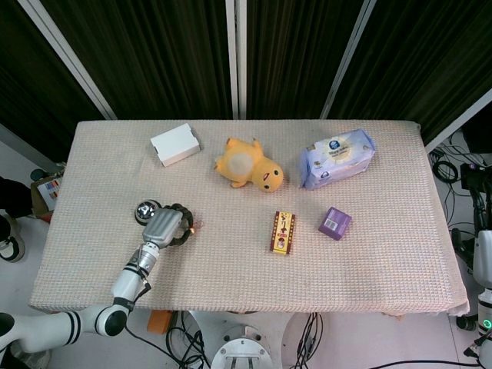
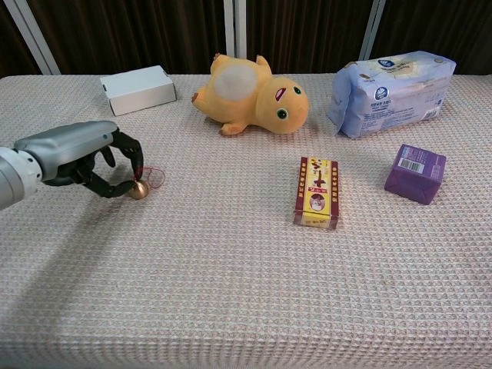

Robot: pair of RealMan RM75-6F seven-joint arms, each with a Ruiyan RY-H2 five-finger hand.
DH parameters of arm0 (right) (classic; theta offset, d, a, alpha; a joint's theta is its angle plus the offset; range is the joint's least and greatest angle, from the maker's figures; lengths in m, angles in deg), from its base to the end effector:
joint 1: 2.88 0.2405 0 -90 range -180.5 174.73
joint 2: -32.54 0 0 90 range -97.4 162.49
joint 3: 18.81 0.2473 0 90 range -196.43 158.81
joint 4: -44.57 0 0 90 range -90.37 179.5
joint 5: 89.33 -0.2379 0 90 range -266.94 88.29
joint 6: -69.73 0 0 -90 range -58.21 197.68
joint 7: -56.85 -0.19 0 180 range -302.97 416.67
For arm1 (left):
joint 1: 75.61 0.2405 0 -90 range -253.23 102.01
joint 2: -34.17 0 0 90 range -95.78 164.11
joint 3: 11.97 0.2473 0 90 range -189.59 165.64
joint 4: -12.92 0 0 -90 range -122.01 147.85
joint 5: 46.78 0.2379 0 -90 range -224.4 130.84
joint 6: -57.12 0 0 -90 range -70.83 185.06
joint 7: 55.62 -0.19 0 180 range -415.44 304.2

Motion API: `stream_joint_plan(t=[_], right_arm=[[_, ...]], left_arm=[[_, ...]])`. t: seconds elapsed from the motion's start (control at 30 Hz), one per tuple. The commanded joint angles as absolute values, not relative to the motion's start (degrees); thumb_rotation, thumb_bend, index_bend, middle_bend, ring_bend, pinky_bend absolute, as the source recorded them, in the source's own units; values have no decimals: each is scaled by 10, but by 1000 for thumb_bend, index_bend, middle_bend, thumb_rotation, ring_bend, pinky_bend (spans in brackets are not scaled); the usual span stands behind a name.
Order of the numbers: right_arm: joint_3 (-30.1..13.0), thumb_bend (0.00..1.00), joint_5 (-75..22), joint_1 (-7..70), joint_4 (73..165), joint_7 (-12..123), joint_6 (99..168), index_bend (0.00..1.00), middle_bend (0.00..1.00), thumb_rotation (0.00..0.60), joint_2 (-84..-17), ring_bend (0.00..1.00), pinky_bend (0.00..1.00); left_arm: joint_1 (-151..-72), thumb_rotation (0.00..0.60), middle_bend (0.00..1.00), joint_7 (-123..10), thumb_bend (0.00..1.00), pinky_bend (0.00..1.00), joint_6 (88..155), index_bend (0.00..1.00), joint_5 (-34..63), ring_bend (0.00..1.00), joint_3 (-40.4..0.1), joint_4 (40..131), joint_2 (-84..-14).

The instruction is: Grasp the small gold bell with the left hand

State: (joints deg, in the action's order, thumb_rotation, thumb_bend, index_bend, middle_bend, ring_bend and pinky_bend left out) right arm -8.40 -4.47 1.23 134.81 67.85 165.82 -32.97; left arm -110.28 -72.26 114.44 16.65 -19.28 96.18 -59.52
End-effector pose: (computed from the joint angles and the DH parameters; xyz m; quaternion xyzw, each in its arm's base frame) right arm -0.2974 -0.2464 0.1856 0.5418 -0.2433 0.4076 0.6936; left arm -0.1732 0.3433 -0.0908 -0.7055 -0.4604 -0.3525 0.4074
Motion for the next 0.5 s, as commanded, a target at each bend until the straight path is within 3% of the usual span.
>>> stream_joint_plan(t=[0.03, 0.5], right_arm=[[-83, 285, -45, 12, 1347, 678, 1658, 0, 0, 600, -329, 0, 0], [-82, 290, -45, 13, 1348, 679, 1655, 0, 0, 600, -330, 0, 0]], left_arm=[[-1103, 600, 386, -721, 412, 333, 1144, 502, 168, 244, -193, 959, -597], [-1102, 600, 402, -718, 412, 333, 1151, 541, 176, 256, -193, 954, -599]])
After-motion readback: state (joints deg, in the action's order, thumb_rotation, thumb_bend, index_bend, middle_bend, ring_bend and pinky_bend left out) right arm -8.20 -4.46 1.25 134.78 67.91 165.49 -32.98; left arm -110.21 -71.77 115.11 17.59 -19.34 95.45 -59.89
